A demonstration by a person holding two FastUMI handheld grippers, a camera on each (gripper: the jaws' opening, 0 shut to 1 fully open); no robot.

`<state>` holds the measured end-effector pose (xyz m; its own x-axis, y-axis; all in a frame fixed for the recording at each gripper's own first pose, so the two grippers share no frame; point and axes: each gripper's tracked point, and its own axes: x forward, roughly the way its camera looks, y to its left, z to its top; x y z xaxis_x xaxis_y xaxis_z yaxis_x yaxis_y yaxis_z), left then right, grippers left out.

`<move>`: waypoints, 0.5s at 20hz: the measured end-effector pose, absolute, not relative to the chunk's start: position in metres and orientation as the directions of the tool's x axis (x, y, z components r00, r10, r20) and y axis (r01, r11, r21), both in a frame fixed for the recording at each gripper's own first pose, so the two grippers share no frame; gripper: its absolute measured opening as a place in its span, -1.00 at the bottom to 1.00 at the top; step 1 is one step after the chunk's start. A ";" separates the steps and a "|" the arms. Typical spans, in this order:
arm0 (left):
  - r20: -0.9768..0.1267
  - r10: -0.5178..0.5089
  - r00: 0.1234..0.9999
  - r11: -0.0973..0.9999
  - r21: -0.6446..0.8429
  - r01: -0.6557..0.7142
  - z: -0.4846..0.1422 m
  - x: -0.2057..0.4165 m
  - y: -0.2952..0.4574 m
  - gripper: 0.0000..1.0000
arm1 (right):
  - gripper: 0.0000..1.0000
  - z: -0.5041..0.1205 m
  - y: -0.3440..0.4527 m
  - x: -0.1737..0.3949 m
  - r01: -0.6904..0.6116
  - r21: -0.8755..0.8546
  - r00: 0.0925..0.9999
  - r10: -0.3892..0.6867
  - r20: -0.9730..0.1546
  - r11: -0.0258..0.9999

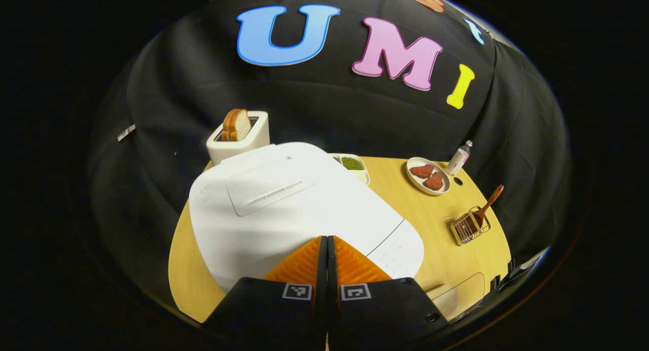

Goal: Close the left gripper, press the button to open the rice cooker; take a wooden spoon from the chopstick holder with the right hand, scoop a spoonful of rice and pour it into the rice cooker, then put the wooden spoon back into the chopstick holder.

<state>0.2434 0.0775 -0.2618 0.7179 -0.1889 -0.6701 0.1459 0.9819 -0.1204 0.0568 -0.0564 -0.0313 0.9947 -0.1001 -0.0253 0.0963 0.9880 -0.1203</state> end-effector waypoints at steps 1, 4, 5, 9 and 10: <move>-0.676 -0.184 0.714 0.982 -0.105 0.154 -0.262 0.242 0.076 -0.87 | 0.95 -0.031 -0.056 0.057 0.097 -0.116 0.995 -0.100 -0.023 0.988; -0.645 -0.163 0.746 0.982 -0.033 0.186 -0.249 0.247 0.076 -0.87 | 0.95 -0.030 -0.055 0.056 0.098 -0.105 0.995 -0.100 -0.019 0.990; -0.614 -0.154 0.774 0.983 -0.015 0.184 -0.238 0.251 0.078 -0.87 | 0.95 -0.030 -0.057 0.056 0.100 -0.108 0.995 -0.102 -0.018 0.989; -0.477 -0.113 0.871 0.989 0.034 0.147 -0.182 0.262 0.087 -0.87 | 0.96 -0.030 -0.064 0.054 0.107 -0.116 0.994 -0.110 -0.022 0.987; -0.459 -0.105 0.882 0.990 0.034 0.135 -0.172 0.263 0.090 -0.87 | 0.96 -0.030 -0.063 0.054 0.104 -0.115 0.994 -0.107 -0.022 0.988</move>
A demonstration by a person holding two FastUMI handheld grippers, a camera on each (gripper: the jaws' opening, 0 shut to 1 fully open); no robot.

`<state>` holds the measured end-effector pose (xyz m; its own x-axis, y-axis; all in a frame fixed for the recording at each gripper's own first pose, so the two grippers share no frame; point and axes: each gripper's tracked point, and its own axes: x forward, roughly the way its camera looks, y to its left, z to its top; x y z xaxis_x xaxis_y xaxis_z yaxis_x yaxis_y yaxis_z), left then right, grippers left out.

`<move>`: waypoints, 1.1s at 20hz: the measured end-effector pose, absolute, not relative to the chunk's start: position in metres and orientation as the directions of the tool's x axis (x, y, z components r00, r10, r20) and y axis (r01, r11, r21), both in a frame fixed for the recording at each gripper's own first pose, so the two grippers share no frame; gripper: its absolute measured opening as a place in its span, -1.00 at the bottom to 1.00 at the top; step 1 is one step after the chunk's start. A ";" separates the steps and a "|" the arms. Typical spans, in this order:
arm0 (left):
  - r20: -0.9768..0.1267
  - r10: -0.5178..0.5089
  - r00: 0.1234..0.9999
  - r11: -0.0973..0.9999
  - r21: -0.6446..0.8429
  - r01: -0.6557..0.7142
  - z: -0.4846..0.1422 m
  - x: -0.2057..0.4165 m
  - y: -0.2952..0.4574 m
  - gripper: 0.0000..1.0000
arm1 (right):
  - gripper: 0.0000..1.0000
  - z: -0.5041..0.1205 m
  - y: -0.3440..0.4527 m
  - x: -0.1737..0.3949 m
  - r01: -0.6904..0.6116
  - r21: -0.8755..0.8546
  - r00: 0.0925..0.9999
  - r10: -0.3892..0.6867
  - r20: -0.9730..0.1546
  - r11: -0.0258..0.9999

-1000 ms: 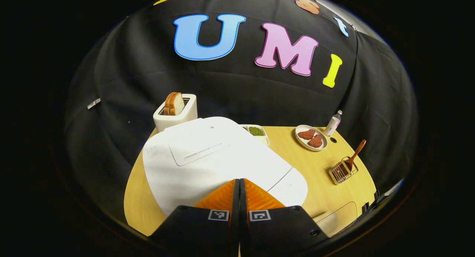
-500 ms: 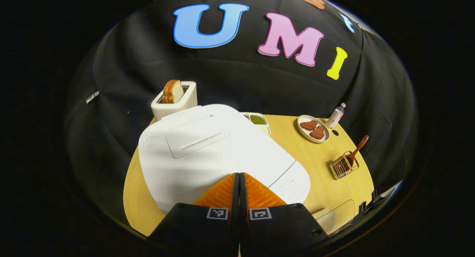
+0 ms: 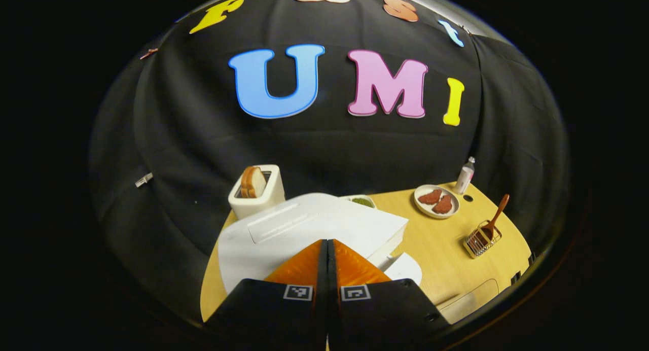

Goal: Close the left gripper, press the button to open the rice cooker; take a wooden spoon from the chopstick holder with the right hand, scoop a spoonful of rice and pour it into the rice cooker, then put the wooden spoon back into the chopstick holder.

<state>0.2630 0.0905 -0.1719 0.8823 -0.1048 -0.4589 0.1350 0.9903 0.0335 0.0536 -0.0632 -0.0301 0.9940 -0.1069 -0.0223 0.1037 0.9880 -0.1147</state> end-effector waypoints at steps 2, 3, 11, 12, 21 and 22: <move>-0.422 -0.091 0.902 0.992 0.040 0.119 -0.155 0.269 0.096 -0.87 | 0.95 -0.029 -0.064 0.053 0.101 -0.117 0.994 -0.104 -0.019 0.988; -0.403 -0.081 0.912 0.993 0.049 0.110 -0.147 0.271 0.098 -0.87 | 0.96 -0.029 -0.064 0.053 0.098 -0.117 0.995 -0.101 -0.019 0.988; -0.184 -0.019 0.983 0.985 0.164 0.050 -0.071 0.259 0.095 -0.84 | 0.96 -0.038 -0.064 0.050 0.077 -0.128 0.996 -0.083 -0.041 0.989; -0.160 -0.029 0.987 0.984 0.167 0.056 -0.062 0.254 0.089 -0.80 | 0.96 -0.040 -0.063 0.050 0.069 -0.123 0.996 -0.075 -0.046 0.990; -0.033 -0.093 0.995 0.995 0.046 0.094 -0.025 0.182 0.029 0.92 | 0.96 -0.091 -0.066 0.077 -0.011 -0.045 0.991 0.005 -0.133 0.999; -0.031 -0.089 0.996 0.996 0.030 0.090 -0.027 0.173 0.022 0.92 | 0.96 -0.101 -0.065 0.082 -0.033 -0.027 0.988 0.028 -0.151 0.999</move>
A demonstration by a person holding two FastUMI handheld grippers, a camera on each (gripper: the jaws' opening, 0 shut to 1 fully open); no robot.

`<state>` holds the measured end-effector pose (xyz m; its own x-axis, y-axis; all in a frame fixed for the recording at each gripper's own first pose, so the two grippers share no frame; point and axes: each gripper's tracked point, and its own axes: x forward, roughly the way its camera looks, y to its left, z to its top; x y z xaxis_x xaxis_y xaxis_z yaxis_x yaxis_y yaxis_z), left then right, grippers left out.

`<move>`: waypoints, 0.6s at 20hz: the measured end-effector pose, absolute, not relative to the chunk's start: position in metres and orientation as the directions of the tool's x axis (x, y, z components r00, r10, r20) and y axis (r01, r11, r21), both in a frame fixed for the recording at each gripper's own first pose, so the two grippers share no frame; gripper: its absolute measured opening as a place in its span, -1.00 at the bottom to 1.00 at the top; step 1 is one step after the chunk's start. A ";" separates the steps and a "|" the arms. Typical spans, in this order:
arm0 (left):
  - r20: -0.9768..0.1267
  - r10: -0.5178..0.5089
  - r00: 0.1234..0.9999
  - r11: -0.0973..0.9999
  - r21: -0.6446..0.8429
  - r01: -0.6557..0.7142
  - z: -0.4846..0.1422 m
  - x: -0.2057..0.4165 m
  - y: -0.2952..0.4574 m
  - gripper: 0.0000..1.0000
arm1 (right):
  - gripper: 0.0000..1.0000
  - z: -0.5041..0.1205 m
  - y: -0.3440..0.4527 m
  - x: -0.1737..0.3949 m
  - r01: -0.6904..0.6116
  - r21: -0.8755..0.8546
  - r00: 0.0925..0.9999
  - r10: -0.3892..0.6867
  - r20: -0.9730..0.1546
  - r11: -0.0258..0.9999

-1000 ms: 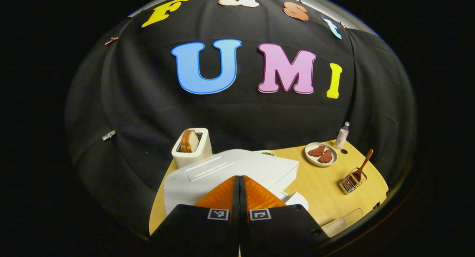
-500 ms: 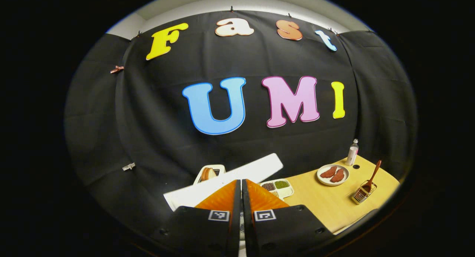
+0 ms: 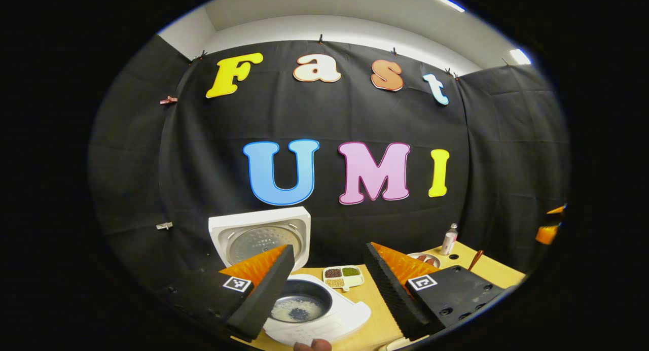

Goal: Close the left gripper, press the button to open the rice cooker; take a wooden spoon from the chopstick holder with the right hand, scoop a spoonful of rice and pour it into the rice cooker, then put the wooden spoon back into the chopstick holder.

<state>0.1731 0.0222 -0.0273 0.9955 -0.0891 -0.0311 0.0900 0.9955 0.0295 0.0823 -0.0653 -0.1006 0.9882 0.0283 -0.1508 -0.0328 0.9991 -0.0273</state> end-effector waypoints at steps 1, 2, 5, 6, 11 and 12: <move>-0.030 -0.079 0.996 0.997 0.016 0.080 -0.029 0.163 0.017 0.92 | 0.96 -0.111 -0.066 0.088 -0.052 -0.003 0.984 0.050 -0.168 0.999; -0.024 -0.070 0.997 0.997 0.009 0.070 -0.031 0.155 0.012 0.92 | 0.96 -0.119 -0.067 0.094 -0.061 0.024 0.981 0.065 -0.181 0.998; -0.026 -0.024 0.999 1.000 0.006 0.024 -0.042 0.130 0.002 0.92 | 0.96 -0.148 -0.081 0.118 -0.060 0.093 0.974 0.078 -0.212 0.994; -0.033 -0.014 0.999 1.000 0.002 0.014 -0.048 0.123 -0.003 0.93 | 0.96 -0.156 -0.084 0.127 -0.059 0.118 0.972 0.084 -0.218 0.991; -0.064 0.051 0.997 0.999 0.003 -0.051 -0.077 0.092 -0.014 0.92 | 0.97 -0.225 -0.100 0.173 -0.046 0.184 0.948 0.101 -0.300 0.982; -0.072 0.064 0.995 0.998 0.014 -0.063 -0.085 0.087 -0.016 0.93 | 0.97 -0.239 -0.103 0.182 -0.044 0.192 0.943 0.104 -0.315 0.981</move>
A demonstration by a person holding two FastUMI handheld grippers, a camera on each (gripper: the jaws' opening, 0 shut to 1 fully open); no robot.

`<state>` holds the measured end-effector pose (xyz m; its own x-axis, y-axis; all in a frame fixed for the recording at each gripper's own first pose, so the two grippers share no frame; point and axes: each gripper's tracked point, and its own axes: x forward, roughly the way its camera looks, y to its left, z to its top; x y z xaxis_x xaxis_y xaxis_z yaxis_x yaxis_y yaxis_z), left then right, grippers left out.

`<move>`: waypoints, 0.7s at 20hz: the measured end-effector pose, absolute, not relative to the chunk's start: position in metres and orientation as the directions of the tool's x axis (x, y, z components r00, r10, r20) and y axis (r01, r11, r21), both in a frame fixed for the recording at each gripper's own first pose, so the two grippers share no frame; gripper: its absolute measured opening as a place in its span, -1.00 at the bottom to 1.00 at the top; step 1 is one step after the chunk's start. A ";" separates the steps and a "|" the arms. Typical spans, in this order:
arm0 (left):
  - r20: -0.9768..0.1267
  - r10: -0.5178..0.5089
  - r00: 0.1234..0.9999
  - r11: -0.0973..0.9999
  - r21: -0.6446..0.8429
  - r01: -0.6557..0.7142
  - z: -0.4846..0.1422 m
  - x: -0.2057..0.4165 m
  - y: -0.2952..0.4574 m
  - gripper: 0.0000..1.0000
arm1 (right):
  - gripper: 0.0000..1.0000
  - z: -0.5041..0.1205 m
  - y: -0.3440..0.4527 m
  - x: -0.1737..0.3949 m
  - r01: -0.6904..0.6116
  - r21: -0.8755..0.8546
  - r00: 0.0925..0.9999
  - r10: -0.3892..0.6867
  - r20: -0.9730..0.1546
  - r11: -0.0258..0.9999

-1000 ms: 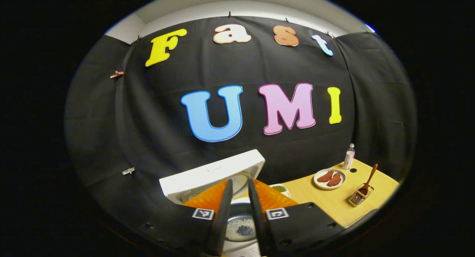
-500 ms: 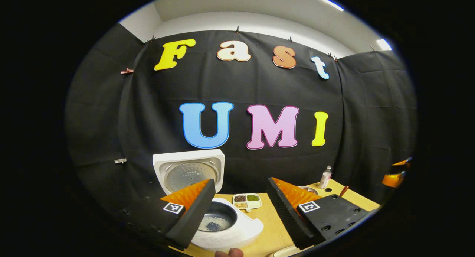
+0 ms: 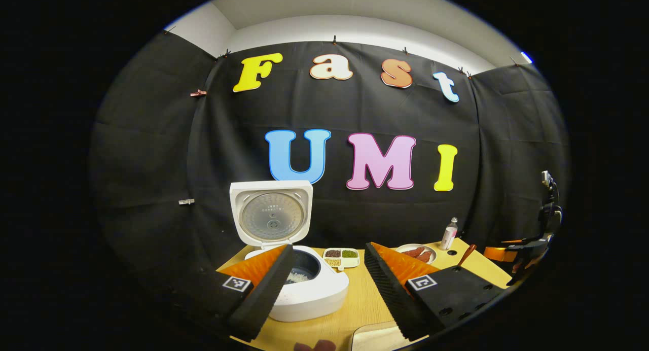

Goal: Close the left gripper, press the button to open the rice cooker; take a wooden spoon from the chopstick holder with the right hand, scoop a spoonful of rice and pour it into the rice cooker, then put the wooden spoon back into the chopstick holder.

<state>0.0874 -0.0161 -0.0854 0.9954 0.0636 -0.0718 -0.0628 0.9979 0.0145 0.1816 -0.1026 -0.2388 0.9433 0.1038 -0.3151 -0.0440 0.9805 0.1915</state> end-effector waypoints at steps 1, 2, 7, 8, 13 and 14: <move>-0.082 0.074 0.994 0.997 0.022 -0.072 -0.092 0.085 -0.018 0.93 | 0.97 -0.252 -0.105 0.191 -0.043 0.201 0.939 0.109 -0.326 0.979; -0.096 0.081 0.992 0.997 0.025 -0.079 -0.098 0.081 -0.020 0.93 | 0.97 -0.263 -0.105 0.201 -0.045 0.209 0.935 0.115 -0.335 0.977; -0.135 0.137 0.981 0.990 0.005 -0.138 -0.117 0.064 -0.019 0.93 | 0.96 -0.312 -0.111 0.245 -0.017 0.277 0.919 0.124 -0.375 0.961; -0.137 0.150 0.979 0.989 0.008 -0.151 -0.120 0.060 -0.017 0.93 | 0.95 -0.320 -0.111 0.253 -0.010 0.289 0.917 0.124 -0.380 0.957; -0.164 0.178 0.970 0.984 0.053 -0.172 -0.136 0.049 -0.017 0.93 | 0.55 -0.356 -0.107 0.285 -0.009 0.321 0.905 0.144 -0.401 0.947; -0.167 0.177 0.970 0.984 0.051 -0.171 -0.138 0.047 -0.018 0.93 | 0.44 -0.363 -0.107 0.290 0.000 0.325 0.903 0.140 -0.406 0.946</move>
